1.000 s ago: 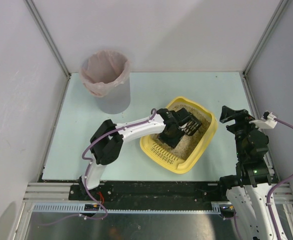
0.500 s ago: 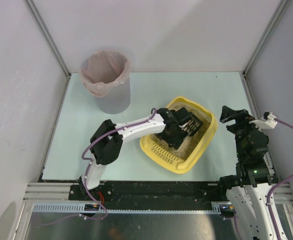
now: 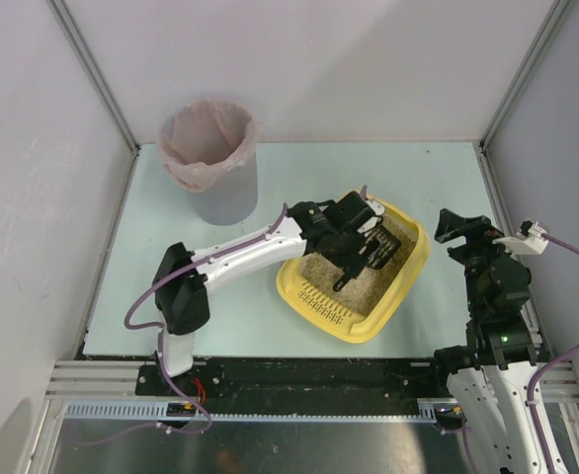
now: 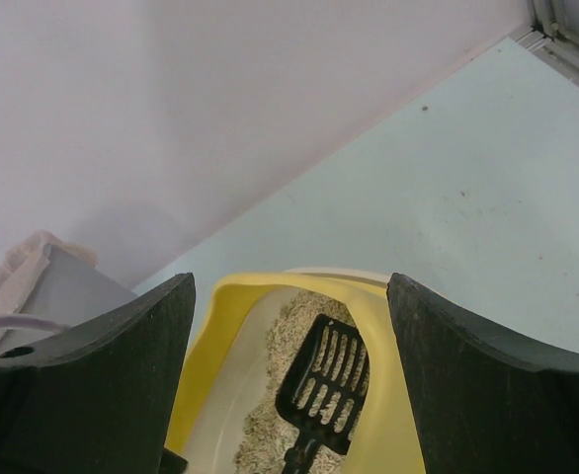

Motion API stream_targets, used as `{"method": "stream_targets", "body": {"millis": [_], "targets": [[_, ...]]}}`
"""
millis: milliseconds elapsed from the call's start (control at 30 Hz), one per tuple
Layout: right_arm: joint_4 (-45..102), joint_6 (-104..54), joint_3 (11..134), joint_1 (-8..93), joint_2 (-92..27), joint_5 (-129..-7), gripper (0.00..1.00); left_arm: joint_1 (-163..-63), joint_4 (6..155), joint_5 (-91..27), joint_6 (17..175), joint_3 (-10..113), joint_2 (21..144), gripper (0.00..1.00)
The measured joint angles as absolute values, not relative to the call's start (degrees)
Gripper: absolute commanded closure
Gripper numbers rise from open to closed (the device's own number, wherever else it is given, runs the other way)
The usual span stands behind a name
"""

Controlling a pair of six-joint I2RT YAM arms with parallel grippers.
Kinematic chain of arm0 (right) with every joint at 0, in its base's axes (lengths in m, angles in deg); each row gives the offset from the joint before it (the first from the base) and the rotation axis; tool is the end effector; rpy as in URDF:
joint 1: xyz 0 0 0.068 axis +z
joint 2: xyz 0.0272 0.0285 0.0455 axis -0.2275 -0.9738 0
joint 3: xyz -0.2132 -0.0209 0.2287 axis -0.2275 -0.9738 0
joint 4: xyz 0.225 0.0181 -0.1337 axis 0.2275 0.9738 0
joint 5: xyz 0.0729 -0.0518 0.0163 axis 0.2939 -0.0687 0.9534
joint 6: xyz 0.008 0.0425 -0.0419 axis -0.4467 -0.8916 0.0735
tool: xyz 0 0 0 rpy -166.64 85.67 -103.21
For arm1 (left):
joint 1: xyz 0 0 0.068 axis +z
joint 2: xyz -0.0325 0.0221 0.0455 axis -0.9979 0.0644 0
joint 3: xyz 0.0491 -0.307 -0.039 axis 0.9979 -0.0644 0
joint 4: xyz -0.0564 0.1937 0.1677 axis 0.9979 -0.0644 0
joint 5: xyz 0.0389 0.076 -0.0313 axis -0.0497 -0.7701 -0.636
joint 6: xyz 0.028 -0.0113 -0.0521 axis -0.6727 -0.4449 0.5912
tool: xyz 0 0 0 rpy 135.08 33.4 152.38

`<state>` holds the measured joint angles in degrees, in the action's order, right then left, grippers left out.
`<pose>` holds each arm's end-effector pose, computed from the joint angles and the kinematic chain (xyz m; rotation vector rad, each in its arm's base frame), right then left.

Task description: Clean the litter box

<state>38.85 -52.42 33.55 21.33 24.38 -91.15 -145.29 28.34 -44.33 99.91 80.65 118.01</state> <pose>0.0860 0.0006 0.3524 0.5559 1.4552 0.3823 0.2299 -0.3759 0.3157 0.9669 2.4676 -0.3541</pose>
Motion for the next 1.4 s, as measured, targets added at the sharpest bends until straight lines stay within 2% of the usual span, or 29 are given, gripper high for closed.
{"method": "stream_targets", "body": {"millis": [300, 667, 1000, 1400], "targets": [[39.09, -49.32, 33.55, 21.33, 24.6, -93.75, 0.16, -143.15, 38.13, -49.05, 97.42, 74.97, 103.91, 0.12], [40.12, -40.92, 34.03, 21.46, 22.72, -92.29, 0.19, -123.26, 52.92, -52.35, 99.65, 57.51, 77.18, 0.1], [38.94, -35.98, 34.56, 23.63, 22.83, -86.21, 0.2, -122.54, 59.79, -65.49, 97.79, 46.9, 53.9, 0.06], [37.8, -36.4, 34.58, 23.72, 22.33, -85.25, 0.19, -122.54, 60.79, -69.4, 95.67, 41.07, 50.76, 0.01]]}}
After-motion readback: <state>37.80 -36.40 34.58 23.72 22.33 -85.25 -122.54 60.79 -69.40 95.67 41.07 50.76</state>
